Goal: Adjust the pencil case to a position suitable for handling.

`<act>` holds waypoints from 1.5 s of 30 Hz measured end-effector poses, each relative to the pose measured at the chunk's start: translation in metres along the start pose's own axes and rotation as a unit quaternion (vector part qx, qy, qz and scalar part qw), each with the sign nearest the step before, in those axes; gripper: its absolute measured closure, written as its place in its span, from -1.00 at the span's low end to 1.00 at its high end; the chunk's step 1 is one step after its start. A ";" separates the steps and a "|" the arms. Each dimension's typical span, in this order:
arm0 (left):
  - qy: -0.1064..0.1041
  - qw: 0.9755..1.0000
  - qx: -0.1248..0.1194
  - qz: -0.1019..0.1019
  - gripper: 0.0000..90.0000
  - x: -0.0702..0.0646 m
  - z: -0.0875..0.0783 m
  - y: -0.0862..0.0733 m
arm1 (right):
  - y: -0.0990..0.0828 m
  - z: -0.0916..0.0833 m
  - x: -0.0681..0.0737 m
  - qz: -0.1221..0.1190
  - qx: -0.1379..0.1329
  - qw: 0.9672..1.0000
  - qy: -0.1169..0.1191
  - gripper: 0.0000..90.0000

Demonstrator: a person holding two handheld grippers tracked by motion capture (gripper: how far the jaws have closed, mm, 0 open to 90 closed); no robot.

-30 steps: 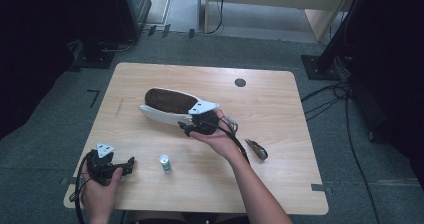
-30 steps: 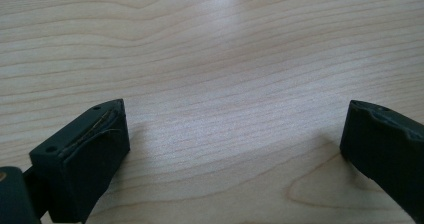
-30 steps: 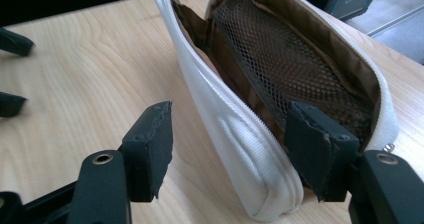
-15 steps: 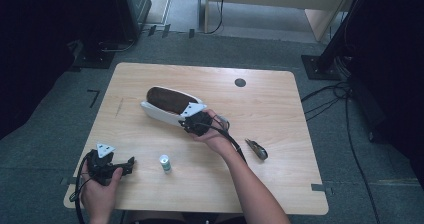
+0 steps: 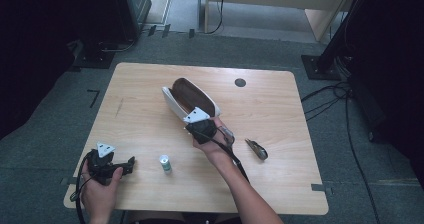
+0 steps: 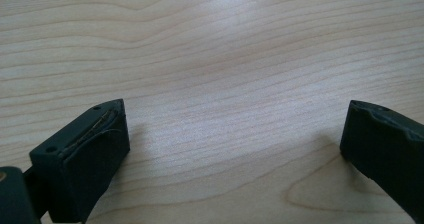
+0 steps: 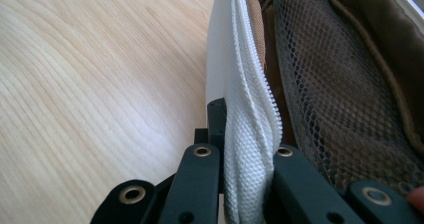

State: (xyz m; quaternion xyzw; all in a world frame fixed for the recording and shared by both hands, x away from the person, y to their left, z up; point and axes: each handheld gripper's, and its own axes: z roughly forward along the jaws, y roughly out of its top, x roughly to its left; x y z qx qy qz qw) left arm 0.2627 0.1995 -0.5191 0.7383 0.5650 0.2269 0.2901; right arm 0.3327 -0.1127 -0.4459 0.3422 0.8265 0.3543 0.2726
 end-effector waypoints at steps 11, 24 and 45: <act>0.000 1.000 0.001 0.000 -1.00 0.000 0.000 0.000 | -0.030 -0.012 0.012 0.030 0.018 0.998 -0.045 0.96; 0.000 1.000 0.001 0.001 -1.00 0.000 0.000 0.000 | -0.038 -0.013 0.016 0.081 -0.008 0.997 -0.005 0.59; 0.000 1.000 0.001 0.001 -1.00 0.000 0.000 0.000 | -0.032 -0.069 -0.014 0.108 -0.051 0.992 0.044 -0.08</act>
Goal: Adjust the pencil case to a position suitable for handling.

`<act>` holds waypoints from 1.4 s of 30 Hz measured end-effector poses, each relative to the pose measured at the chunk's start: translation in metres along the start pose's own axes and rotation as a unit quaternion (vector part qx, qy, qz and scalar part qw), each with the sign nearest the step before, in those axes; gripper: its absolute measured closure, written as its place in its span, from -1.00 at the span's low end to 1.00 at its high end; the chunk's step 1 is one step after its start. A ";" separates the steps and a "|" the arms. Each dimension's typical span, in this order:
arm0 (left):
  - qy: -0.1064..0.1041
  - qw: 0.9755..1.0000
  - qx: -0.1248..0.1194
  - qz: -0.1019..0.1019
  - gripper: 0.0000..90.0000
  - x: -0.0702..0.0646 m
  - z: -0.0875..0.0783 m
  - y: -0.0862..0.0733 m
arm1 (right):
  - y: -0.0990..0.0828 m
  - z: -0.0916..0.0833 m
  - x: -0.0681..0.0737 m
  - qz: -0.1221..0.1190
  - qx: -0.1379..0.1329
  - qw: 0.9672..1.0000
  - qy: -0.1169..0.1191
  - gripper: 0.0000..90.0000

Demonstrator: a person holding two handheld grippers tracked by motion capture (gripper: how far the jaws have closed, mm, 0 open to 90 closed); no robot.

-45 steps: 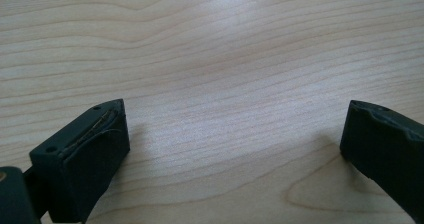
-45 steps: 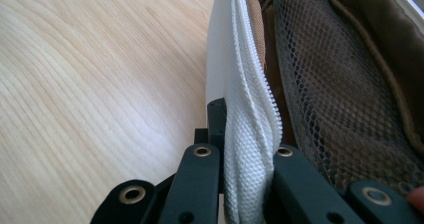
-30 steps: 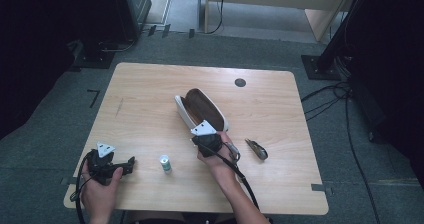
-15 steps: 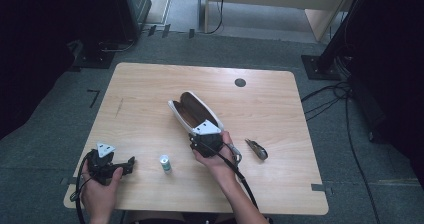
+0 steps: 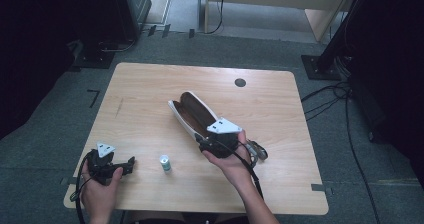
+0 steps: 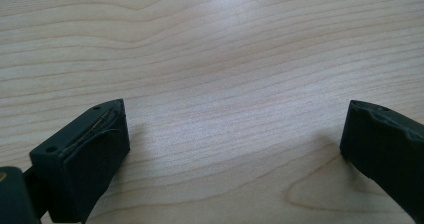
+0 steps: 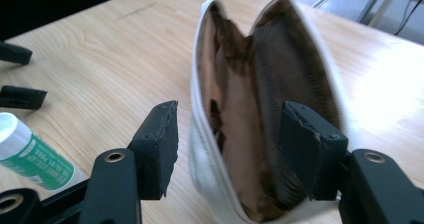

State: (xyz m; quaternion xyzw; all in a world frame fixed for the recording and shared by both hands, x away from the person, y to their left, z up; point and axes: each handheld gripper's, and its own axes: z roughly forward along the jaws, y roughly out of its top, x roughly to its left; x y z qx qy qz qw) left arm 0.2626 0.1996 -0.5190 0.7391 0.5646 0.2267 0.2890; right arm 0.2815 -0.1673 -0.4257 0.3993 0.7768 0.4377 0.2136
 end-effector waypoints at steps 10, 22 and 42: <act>0.000 1.000 0.000 0.000 -1.00 0.000 0.000 0.000 | -0.012 -0.028 -0.018 0.010 -0.010 1.000 -0.026 -0.02; -0.001 1.000 0.000 0.001 -1.00 0.000 0.000 0.000 | -0.042 -0.044 -0.035 0.036 -0.002 0.998 -0.048 0.06; -0.002 1.000 -0.001 0.002 -1.00 0.000 0.000 0.000 | -0.090 -0.085 -0.098 0.086 0.003 0.989 -0.122 0.03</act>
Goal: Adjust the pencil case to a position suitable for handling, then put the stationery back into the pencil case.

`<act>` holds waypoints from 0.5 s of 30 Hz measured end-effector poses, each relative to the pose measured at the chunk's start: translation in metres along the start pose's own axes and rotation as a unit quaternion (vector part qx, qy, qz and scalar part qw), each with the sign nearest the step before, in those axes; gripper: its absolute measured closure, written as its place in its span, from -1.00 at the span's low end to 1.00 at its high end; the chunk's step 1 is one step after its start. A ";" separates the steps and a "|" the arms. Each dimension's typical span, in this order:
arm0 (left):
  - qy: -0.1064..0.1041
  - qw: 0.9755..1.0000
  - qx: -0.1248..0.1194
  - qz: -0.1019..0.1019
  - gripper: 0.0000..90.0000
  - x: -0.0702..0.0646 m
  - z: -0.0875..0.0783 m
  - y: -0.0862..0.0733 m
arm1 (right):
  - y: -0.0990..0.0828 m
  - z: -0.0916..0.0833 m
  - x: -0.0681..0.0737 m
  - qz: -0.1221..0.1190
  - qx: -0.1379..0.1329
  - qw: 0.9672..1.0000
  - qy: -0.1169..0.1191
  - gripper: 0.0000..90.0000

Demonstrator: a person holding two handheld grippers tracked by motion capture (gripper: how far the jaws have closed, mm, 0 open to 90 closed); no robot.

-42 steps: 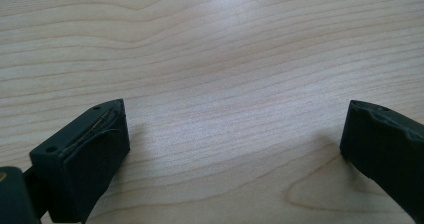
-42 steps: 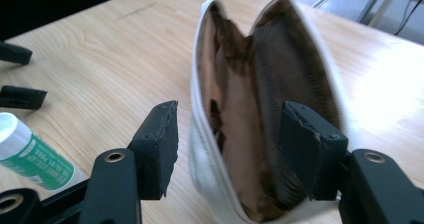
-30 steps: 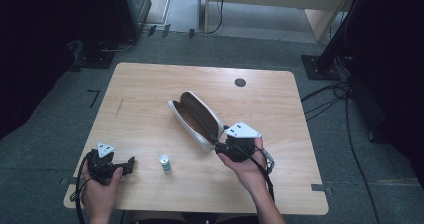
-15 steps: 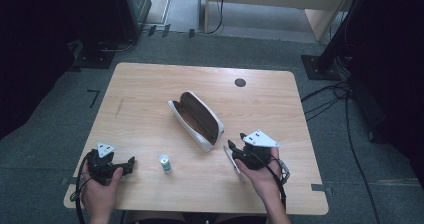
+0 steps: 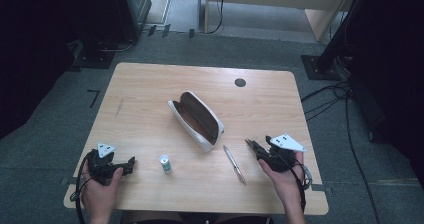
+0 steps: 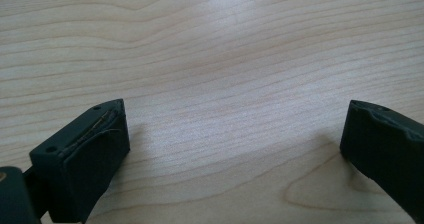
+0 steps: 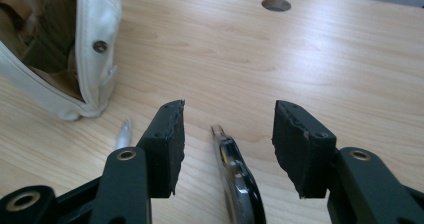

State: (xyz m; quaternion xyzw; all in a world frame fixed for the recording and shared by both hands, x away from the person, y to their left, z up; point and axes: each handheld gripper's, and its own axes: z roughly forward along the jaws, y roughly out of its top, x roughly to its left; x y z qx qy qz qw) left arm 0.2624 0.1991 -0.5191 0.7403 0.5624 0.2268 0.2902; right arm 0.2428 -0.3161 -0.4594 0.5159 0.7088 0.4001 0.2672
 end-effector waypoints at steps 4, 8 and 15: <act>0.000 1.000 0.000 0.000 -1.00 0.000 0.000 0.000 | -0.010 0.002 -0.010 0.002 0.011 1.000 0.004 0.00; 0.000 1.000 0.000 0.000 -1.00 0.000 0.000 0.000 | -0.020 0.003 -0.017 0.015 0.018 1.000 0.004 -0.07; 0.000 1.000 0.001 0.001 -1.00 0.000 0.000 0.000 | -0.031 0.005 -0.028 0.038 0.025 0.999 0.018 -0.32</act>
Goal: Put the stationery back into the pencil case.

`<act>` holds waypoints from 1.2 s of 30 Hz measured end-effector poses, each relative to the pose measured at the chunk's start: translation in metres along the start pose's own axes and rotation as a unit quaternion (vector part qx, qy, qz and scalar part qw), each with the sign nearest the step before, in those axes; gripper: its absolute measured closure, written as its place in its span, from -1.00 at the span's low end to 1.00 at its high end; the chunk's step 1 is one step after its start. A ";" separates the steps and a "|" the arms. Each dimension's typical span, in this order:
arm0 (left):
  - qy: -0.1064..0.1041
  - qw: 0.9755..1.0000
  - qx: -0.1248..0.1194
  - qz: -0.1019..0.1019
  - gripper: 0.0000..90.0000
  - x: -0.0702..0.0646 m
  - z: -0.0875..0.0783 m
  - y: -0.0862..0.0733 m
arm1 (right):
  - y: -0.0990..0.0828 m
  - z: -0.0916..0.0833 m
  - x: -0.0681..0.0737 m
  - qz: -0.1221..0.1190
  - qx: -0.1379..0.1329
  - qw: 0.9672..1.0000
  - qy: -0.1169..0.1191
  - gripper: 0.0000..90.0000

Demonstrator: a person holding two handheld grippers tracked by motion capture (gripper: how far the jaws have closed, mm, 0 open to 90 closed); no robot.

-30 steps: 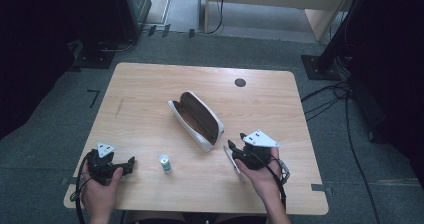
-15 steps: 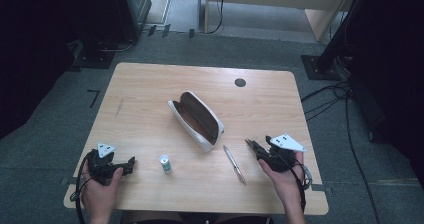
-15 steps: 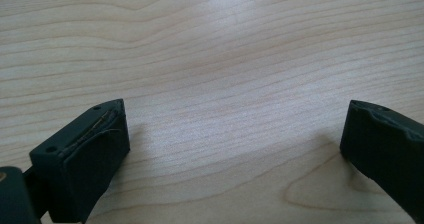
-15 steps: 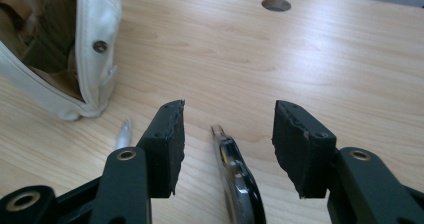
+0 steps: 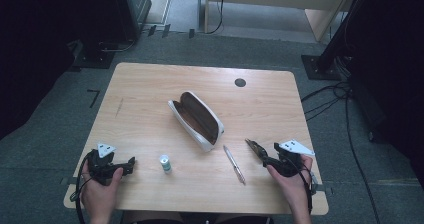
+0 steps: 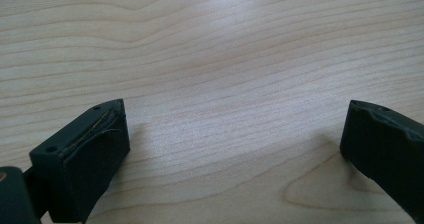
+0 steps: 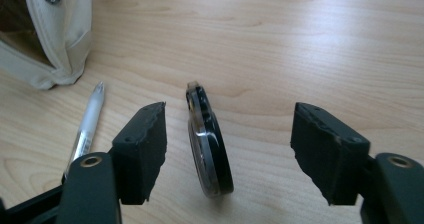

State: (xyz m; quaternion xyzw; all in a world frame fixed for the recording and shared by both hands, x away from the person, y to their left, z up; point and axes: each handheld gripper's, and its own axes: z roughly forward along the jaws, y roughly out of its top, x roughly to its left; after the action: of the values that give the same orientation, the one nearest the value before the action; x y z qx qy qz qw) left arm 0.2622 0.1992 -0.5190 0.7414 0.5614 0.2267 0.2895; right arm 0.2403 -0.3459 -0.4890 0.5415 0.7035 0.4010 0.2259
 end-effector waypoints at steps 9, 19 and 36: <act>0.000 1.000 0.000 0.000 -1.00 0.000 0.000 0.000 | -0.010 0.010 -0.006 -0.002 0.009 1.000 0.004 -0.10; 0.000 1.000 -0.001 -0.001 -1.00 0.000 0.001 0.000 | -0.012 0.017 -0.009 -0.018 0.023 1.000 0.004 0.01; 0.000 1.000 -0.001 -0.001 -1.00 0.000 0.001 0.000 | -0.013 0.018 -0.002 -0.025 0.032 0.999 0.023 0.63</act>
State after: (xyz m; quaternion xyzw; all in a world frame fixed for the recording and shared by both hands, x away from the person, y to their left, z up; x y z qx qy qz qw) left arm 0.2627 0.1986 -0.5191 0.7405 0.5621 0.2268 0.2902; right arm 0.2467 -0.3437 -0.5099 0.5216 0.7342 0.3848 0.2020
